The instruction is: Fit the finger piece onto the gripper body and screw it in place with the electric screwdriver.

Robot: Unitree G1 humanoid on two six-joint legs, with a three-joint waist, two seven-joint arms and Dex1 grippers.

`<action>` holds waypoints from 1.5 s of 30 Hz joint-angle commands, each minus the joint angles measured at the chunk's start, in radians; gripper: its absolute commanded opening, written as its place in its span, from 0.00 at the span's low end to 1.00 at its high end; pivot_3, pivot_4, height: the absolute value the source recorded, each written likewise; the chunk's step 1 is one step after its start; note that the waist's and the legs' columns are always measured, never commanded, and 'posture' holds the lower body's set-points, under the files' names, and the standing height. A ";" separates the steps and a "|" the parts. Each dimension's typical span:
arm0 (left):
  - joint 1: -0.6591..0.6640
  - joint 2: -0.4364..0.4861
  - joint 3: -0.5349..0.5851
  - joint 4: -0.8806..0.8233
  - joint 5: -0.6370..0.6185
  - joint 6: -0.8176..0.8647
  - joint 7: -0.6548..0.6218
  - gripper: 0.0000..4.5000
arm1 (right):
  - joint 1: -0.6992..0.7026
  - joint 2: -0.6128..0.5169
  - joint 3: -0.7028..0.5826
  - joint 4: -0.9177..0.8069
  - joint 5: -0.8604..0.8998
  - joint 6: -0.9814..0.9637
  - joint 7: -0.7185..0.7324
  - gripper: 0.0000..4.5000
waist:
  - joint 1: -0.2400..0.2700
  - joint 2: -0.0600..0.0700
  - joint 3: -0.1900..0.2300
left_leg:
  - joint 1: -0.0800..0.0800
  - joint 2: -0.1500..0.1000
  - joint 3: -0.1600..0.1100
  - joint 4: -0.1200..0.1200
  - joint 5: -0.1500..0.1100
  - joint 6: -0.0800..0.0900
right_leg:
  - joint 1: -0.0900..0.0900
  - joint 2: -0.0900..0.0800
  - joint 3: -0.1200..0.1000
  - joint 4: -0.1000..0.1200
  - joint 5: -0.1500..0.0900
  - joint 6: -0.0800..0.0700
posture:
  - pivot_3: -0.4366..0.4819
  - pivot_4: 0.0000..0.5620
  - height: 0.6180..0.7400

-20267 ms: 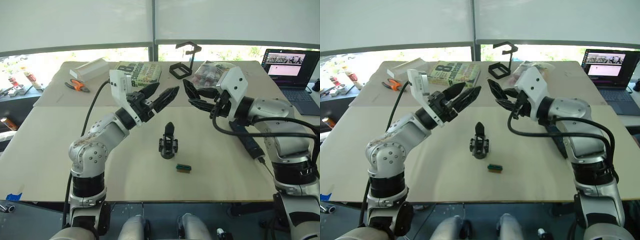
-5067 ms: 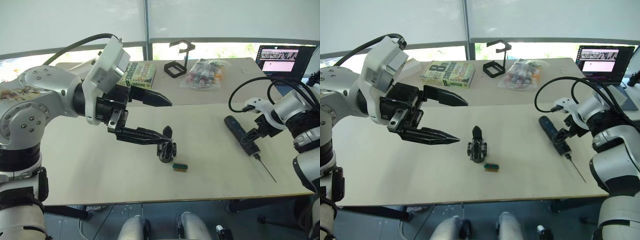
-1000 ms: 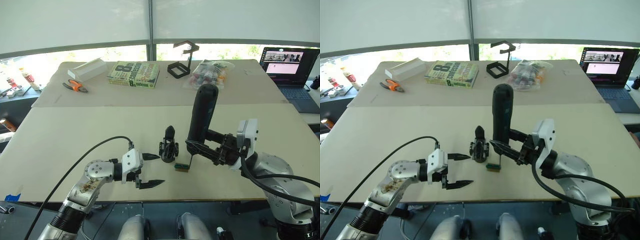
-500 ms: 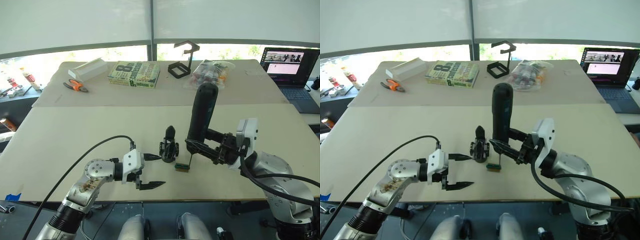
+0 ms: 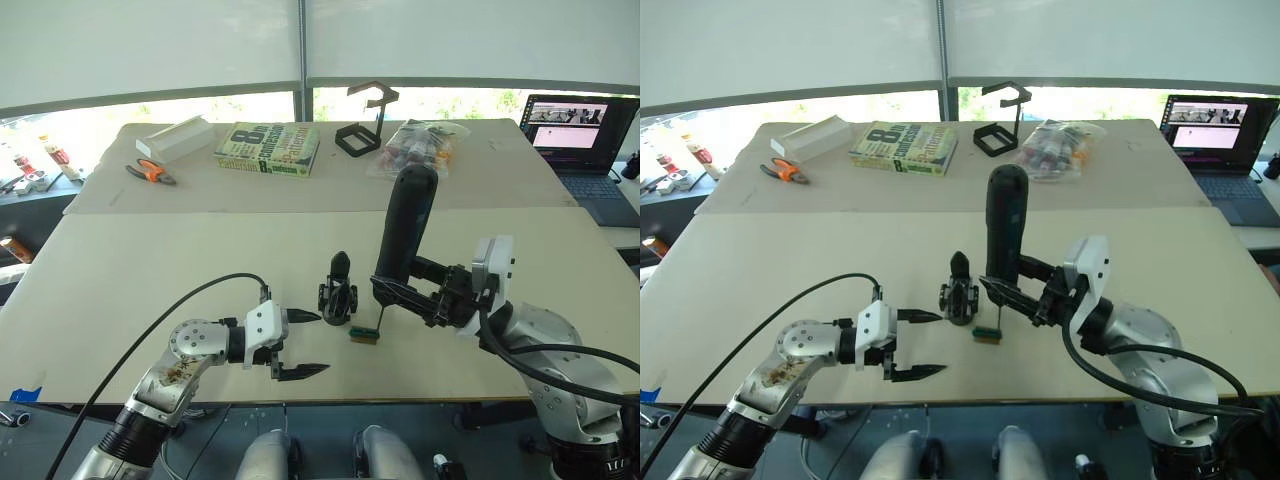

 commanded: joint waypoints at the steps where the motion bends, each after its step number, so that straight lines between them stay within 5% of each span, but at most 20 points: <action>1: 0.004 -0.001 0.004 -0.007 0.001 -0.025 -0.004 1.00 | -0.021 0.006 -0.011 -0.026 0.006 -0.056 0.005 0.43 | 0.000 0.000 0.000 | 0.000 0.000 0.000 0.000 0.000 0.000 | 0.000 0.000 0.000 0.000 0.000 0.000 | 0.48 0.27 1.00; 45: 0.009 -0.023 0.003 0.124 0.023 -0.162 -0.025 1.00 | -0.043 -0.021 0.002 -0.042 0.022 -0.027 -0.048 0.43 | 0.000 0.000 0.000 | 0.000 0.000 0.000 0.000 0.000 0.000 | 0.000 -0.001 0.000 0.000 0.000 0.000 | 0.48 0.27 1.00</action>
